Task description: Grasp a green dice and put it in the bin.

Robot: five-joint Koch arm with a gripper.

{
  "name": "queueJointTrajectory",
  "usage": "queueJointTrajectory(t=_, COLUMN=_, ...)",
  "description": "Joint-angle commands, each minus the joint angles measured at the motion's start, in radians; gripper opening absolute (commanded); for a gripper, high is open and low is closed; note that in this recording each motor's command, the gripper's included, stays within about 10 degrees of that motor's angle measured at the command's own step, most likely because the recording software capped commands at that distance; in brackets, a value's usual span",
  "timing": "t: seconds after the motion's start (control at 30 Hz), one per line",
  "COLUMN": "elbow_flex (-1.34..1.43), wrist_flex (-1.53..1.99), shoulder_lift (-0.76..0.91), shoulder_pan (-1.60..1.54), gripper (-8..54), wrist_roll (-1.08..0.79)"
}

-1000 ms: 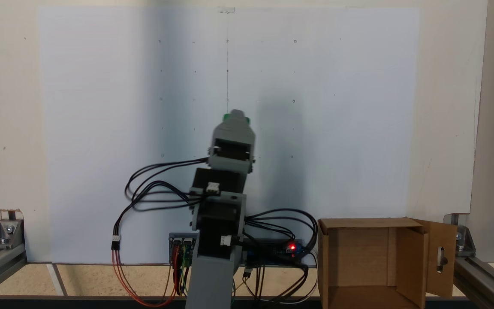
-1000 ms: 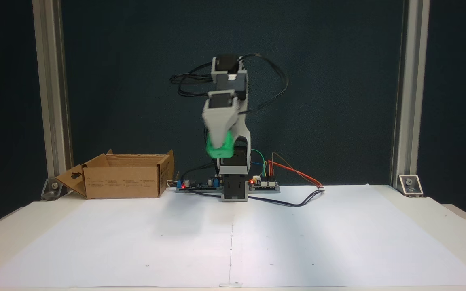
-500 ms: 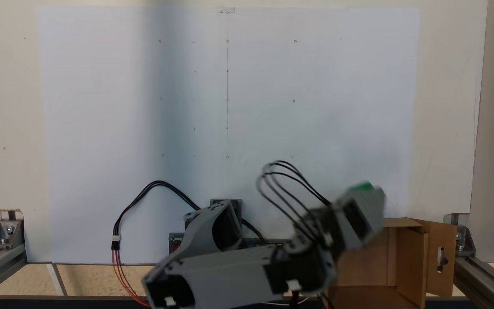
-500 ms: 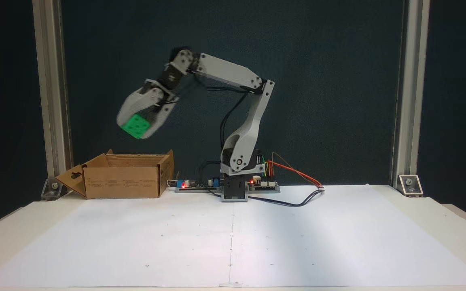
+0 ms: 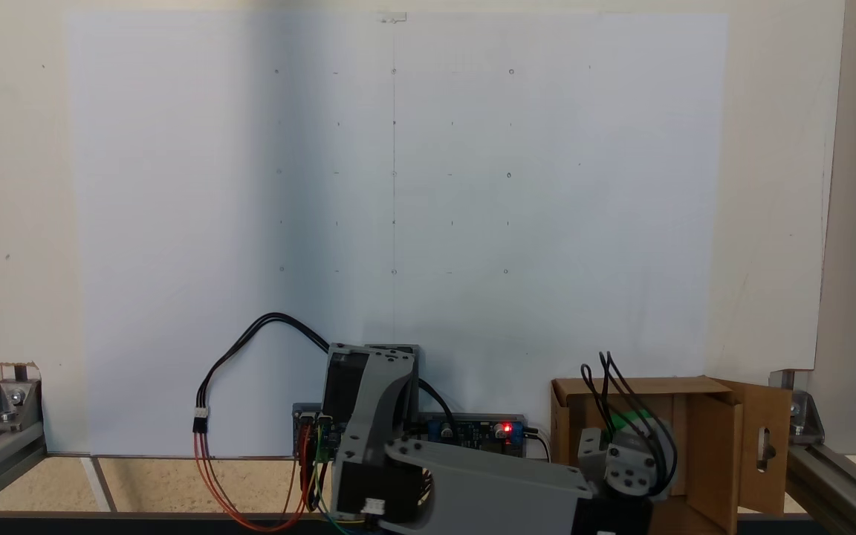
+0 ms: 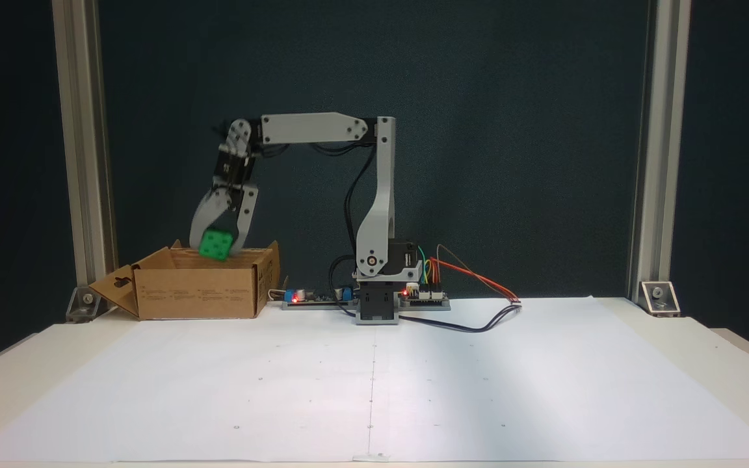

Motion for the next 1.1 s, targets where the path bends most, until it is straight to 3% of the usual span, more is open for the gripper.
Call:
queueJointTrajectory(t=0.0, elbow_flex=-0.075, wrist_flex=-0.029, shoulder_lift=-0.029, shoulder_pan=0.029, gripper=11.5, wrist_roll=-0.095)
queueJointTrajectory(t=0.17, elbow_flex=-0.075, wrist_flex=-0.055, shoulder_lift=-0.075, shoulder_pan=0.071, gripper=11.5, wrist_roll=-0.106)
queueJointTrajectory(t=0.23, elbow_flex=-0.074, wrist_flex=-0.049, shoulder_lift=-0.084, shoulder_pan=0.083, gripper=28.1, wrist_roll=-0.103)
queueJointTrajectory(t=0.33, elbow_flex=-0.074, wrist_flex=-0.049, shoulder_lift=-0.098, shoulder_pan=0.087, gripper=39.9, wrist_roll=-0.054)
queueJointTrajectory(t=0.37, elbow_flex=-0.074, wrist_flex=-0.057, shoulder_lift=-0.097, shoulder_pan=0.086, gripper=41.0, wrist_roll=-0.017)
queueJointTrajectory(t=0.53, elbow_flex=-0.078, wrist_flex=-0.100, shoulder_lift=-0.081, shoulder_pan=0.029, gripper=41.1, wrist_roll=0.147)
queueJointTrajectory(t=0.67, elbow_flex=-0.081, wrist_flex=-0.152, shoulder_lift=0.074, shoulder_pan=-0.156, gripper=45.0, wrist_roll=0.303)
queueJointTrajectory(t=0.8, elbow_flex=-0.081, wrist_flex=-0.212, shoulder_lift=0.227, shoulder_pan=-0.413, gripper=45.0, wrist_roll=0.446)
queueJointTrajectory(t=1.07, elbow_flex=0.003, wrist_flex=-0.242, shoulder_lift=0.436, shoulder_pan=-0.991, gripper=45.1, wrist_roll=0.462)
